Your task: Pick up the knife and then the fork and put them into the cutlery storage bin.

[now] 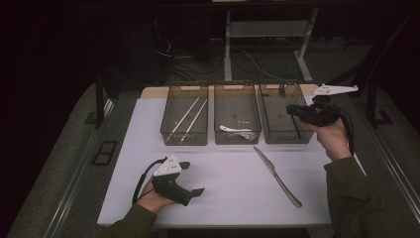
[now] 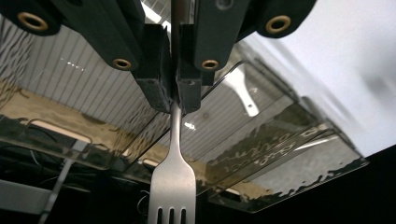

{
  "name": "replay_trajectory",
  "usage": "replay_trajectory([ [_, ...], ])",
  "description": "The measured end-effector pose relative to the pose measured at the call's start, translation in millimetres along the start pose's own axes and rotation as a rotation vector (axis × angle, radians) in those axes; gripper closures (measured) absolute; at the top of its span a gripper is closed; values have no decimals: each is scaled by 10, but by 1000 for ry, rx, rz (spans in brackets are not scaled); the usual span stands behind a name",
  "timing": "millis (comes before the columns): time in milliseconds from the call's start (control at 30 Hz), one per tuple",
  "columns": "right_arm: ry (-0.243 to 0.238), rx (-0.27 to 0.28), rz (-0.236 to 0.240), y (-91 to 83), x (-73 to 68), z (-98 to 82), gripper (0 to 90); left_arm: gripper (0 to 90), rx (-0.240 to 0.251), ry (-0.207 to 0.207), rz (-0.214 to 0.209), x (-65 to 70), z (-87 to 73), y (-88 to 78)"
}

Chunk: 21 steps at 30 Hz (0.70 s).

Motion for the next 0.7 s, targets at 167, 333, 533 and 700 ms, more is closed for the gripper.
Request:
replay_trajectory([
  [167, 4, 7, -29, 63, 126, 77, 844, 0, 1, 0, -1, 2, 1, -3],
  [333, 14, 13, -57, 134, 275, 126, 843, 0, 1, 0, -2, 0, 2, -2],
  [533, 26, -5, -96, 253, 454, 86, 843, 0, 6, 1, -3, -1, 5, -10],
  [700, 45, -32, -115, 316, 591, -20, 842, 0, 6, 0, -6, 0, 5, -10],
])
Point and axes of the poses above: each handheld gripper's, and its own axes: y roughly forward along the jaws, z roughly out of its top, x roughly to its right, the point moved 6 cm from there along y, roughly forward along the jaws, and after that the axes turned 2 degrees about -y, right-handed, at the moved point
